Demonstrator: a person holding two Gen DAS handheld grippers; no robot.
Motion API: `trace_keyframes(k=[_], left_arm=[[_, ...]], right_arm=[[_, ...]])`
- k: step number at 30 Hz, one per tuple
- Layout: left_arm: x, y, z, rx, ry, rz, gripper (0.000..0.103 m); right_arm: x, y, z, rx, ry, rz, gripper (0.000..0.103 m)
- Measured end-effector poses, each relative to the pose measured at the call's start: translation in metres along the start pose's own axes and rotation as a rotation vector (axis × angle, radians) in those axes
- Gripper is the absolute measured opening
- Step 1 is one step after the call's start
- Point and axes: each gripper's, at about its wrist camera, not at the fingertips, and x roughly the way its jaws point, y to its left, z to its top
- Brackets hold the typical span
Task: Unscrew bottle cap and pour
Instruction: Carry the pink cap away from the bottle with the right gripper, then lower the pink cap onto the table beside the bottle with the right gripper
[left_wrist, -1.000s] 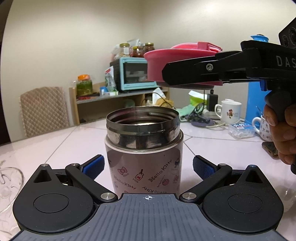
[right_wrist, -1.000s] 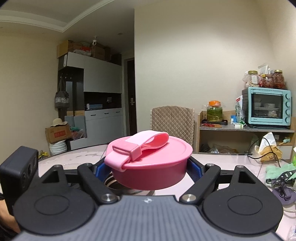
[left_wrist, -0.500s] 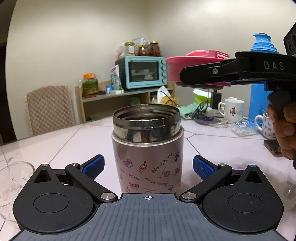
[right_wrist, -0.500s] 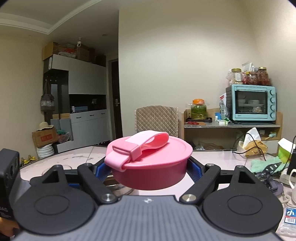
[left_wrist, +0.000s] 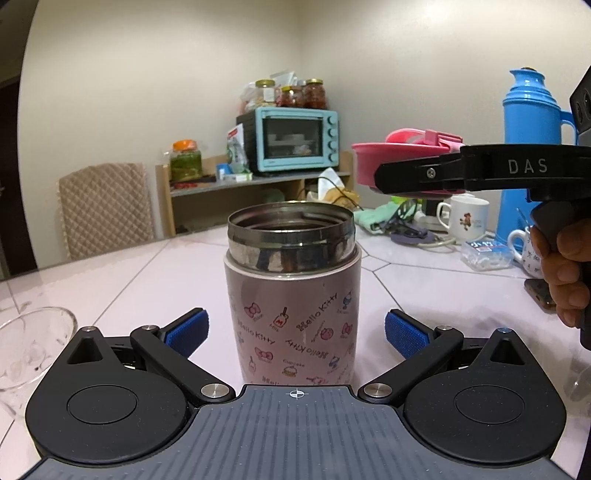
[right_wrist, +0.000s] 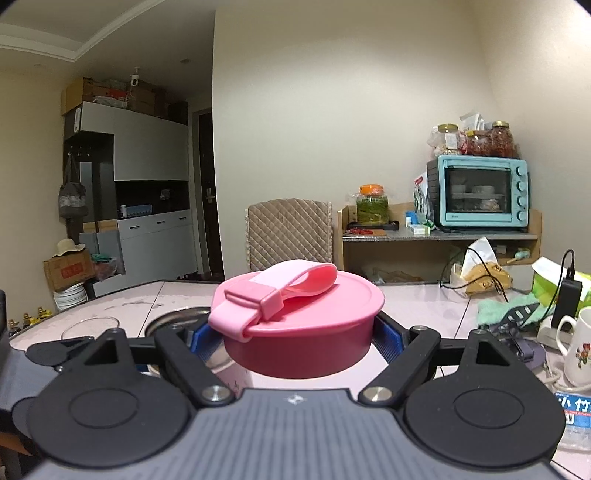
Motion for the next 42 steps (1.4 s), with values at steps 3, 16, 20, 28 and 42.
trace_keyframes(k=[3, 16, 20, 28, 42], left_arm=[[-0.002, -0.001, -0.001, -0.003, 0.005, 0.005, 0.103], [-0.004, -0.006, 0.001, -0.003, 0.017, 0.024, 0.103], [-0.004, -0.008, 0.0, -0.004, 0.021, 0.032, 0.103], [-0.004, -0.007, 0.0, -0.024, 0.031, 0.038, 0.103], [0.0, -0.01, 0.0, -0.022, 0.062, 0.056, 0.103]], right_arm=[[-0.001, -0.002, -0.002, 0.008, 0.004, -0.011, 0.085], [-0.002, -0.006, -0.012, 0.033, 0.045, -0.057, 0.085], [-0.001, -0.009, -0.017, 0.044, 0.065, -0.07, 0.085], [0.003, -0.008, -0.025, 0.058, 0.107, -0.084, 0.085], [0.009, -0.013, -0.035, 0.06, 0.165, -0.102, 0.085]])
